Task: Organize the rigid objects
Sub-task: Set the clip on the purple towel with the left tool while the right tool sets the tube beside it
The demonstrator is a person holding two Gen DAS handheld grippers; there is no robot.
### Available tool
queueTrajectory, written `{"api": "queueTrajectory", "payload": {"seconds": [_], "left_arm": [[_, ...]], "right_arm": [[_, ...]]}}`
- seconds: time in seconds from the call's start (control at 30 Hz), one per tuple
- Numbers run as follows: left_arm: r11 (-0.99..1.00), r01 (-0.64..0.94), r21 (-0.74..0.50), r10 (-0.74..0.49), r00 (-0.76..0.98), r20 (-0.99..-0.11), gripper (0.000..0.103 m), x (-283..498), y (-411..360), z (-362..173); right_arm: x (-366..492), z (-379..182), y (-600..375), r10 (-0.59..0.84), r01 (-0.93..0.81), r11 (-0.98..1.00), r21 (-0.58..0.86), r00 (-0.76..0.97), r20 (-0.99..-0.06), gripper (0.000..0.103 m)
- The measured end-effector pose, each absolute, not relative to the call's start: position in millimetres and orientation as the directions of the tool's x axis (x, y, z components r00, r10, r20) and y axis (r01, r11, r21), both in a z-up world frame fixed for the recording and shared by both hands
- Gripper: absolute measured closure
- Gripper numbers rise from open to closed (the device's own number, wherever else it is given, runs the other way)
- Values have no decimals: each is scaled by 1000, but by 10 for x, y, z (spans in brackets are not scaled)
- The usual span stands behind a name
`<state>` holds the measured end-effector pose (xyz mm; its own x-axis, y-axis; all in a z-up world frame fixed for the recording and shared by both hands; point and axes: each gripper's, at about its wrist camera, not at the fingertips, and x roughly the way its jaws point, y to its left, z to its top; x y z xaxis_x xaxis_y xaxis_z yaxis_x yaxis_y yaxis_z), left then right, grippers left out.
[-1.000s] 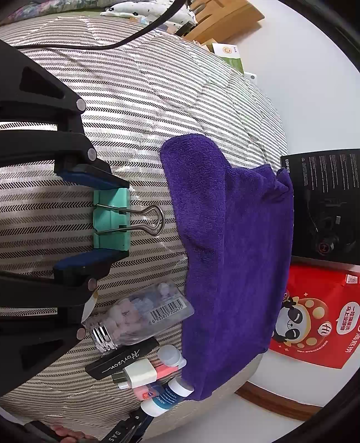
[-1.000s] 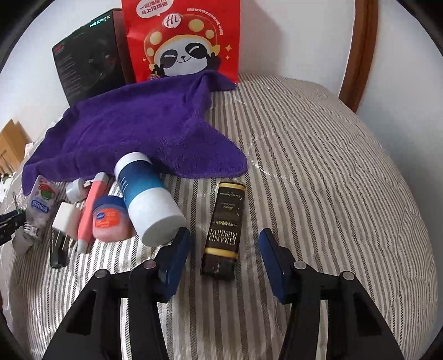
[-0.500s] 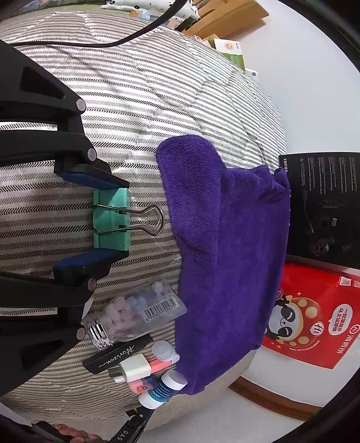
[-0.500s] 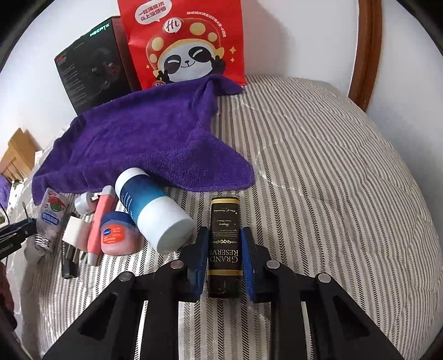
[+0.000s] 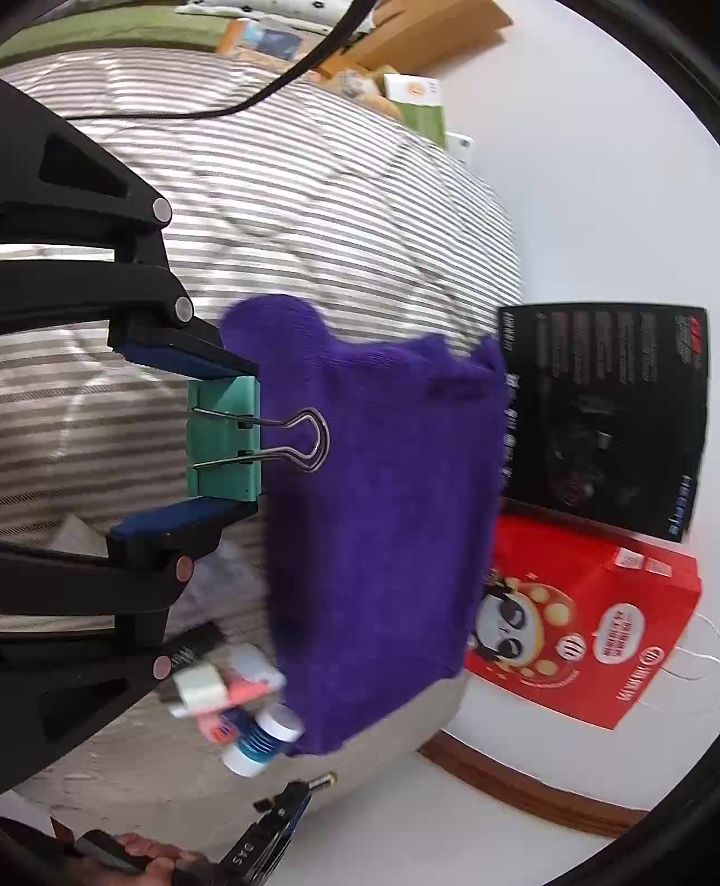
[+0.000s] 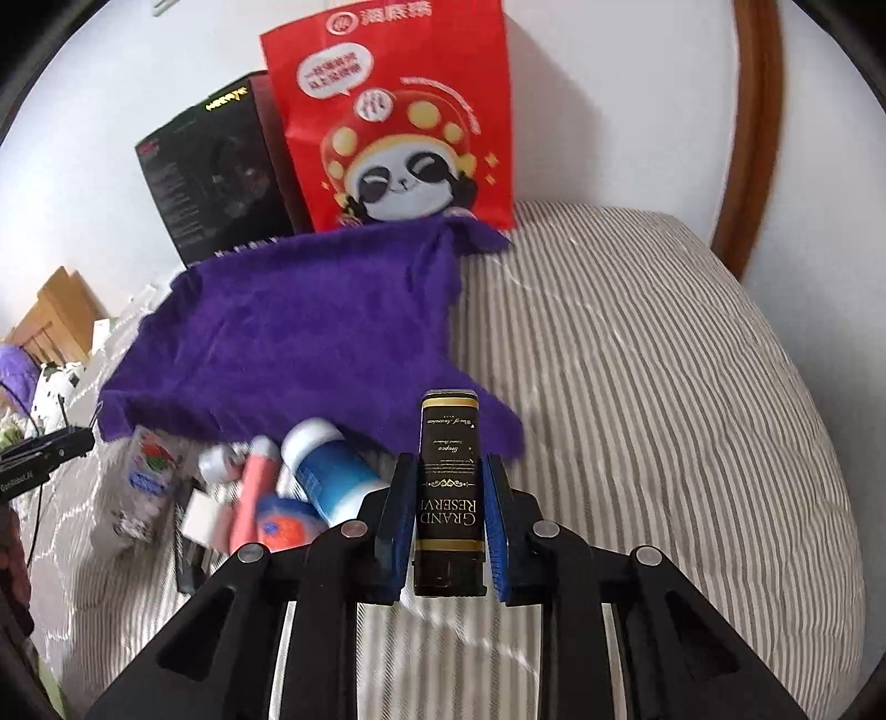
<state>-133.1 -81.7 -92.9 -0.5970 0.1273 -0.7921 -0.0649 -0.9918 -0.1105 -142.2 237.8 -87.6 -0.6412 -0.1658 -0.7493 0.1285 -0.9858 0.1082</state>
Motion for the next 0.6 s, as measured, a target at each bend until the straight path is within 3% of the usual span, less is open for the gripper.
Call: {"api": "queueTrajectory", "payload": {"seconds": [0.4, 0.6], "left_arm": [[-974, -155, -165, 225, -589, -776, 64, -2244, -462, -745], [-969, -157, -190, 245, -543, -803, 64, -2814, -271, -957]], "right_arm": [[-2300, -720, 1767, -308, 282, -946, 163, -614, -727, 80], [-2867, -848, 1410, -315, 313, -936, 159, -547, -776, 80]]}}
